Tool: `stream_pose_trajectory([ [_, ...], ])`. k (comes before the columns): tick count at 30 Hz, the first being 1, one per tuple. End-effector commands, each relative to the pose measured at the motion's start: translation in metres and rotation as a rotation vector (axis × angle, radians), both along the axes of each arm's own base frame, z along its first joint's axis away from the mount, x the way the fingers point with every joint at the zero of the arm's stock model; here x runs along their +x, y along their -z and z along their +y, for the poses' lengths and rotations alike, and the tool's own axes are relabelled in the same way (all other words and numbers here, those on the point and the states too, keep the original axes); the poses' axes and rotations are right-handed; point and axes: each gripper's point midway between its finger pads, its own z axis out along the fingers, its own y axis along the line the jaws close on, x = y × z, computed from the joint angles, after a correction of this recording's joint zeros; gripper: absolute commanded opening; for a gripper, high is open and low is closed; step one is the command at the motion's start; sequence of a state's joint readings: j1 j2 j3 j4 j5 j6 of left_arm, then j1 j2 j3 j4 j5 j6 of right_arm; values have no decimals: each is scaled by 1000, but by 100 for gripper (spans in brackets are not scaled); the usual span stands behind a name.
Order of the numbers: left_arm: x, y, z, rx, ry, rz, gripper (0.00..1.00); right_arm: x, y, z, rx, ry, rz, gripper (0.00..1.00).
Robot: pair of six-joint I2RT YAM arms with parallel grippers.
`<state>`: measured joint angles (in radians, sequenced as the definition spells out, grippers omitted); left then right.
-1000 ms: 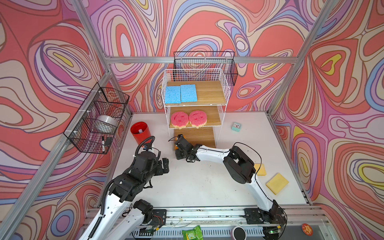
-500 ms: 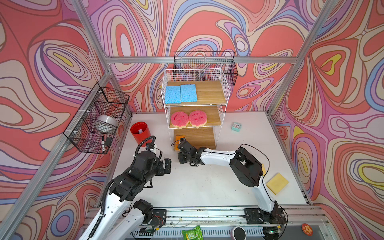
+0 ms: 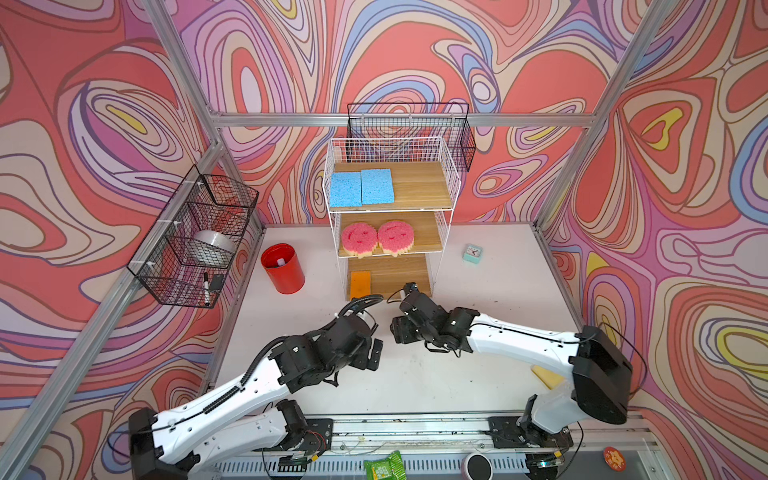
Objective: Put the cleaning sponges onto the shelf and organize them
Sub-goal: 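Withdraw the right gripper toward the yellow sponges while the left arm swings forward, then grasp a yellow sponge with the right gripper and drag it toward the left gripper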
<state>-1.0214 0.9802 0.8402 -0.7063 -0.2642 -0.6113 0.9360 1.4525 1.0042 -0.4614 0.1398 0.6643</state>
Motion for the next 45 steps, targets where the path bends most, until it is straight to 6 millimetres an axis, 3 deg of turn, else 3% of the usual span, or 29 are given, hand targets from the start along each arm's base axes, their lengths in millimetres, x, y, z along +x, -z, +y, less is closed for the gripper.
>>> stream_pose_trajectory([
  [1,14,-13,-32,-17,-12,-86,99,-4,12,-72,-54,186,92,79],
  [7,20,-5,-77,-74,66,-100,99,10,-2,-202,149,545,108,82],
  [9,22,-2,-86,-74,85,-100,100,14,-5,-228,179,624,104,83],
  [14,28,18,-105,-141,115,-28,100,26,5,-273,262,783,152,83],
  [16,35,22,-112,-232,107,-3,99,30,8,-294,277,852,148,84],
  [19,41,24,-121,-233,131,-6,100,35,10,-322,268,945,119,88],
  [24,53,31,-136,-272,155,19,100,32,33,-368,362,1100,141,86],
  [33,61,56,-133,-311,139,44,100,43,60,-397,300,1121,198,86],
  [37,62,63,-132,-327,136,58,100,46,78,-390,309,1072,272,80],
  [45,64,63,-128,-332,132,65,100,38,93,-372,355,1006,308,66],
])
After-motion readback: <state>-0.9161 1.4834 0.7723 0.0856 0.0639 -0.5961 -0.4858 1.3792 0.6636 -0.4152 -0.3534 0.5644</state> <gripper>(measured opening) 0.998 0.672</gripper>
